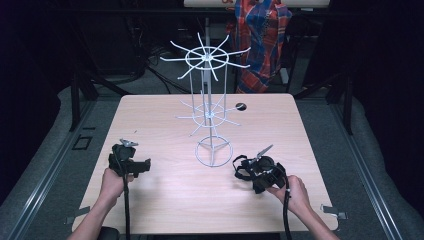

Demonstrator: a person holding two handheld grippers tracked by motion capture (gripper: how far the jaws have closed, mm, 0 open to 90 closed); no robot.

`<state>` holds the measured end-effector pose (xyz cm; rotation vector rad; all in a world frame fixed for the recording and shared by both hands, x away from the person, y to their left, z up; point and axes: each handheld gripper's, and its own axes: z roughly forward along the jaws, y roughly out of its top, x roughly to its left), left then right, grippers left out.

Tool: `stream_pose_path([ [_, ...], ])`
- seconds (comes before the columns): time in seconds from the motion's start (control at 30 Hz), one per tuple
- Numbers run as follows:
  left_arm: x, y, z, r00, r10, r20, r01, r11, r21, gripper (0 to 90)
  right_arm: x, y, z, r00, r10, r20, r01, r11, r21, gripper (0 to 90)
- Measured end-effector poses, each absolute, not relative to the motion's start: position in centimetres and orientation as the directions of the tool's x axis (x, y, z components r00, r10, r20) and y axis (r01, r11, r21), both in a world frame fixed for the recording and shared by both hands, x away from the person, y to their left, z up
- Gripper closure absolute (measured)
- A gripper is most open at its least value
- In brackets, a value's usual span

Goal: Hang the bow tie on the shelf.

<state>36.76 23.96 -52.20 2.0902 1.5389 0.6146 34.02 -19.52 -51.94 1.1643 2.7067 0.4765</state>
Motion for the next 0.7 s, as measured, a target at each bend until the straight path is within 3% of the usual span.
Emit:
stream_pose_path([
  [0.7,36.8,23.9,-52.2,0.267,0.961,0.075,0.749,-0.256,0.611,15.6,34.1,-20.9,-50.6,-0.665,0.746,-0.006,0.686,0.615,0.388,77.6],
])
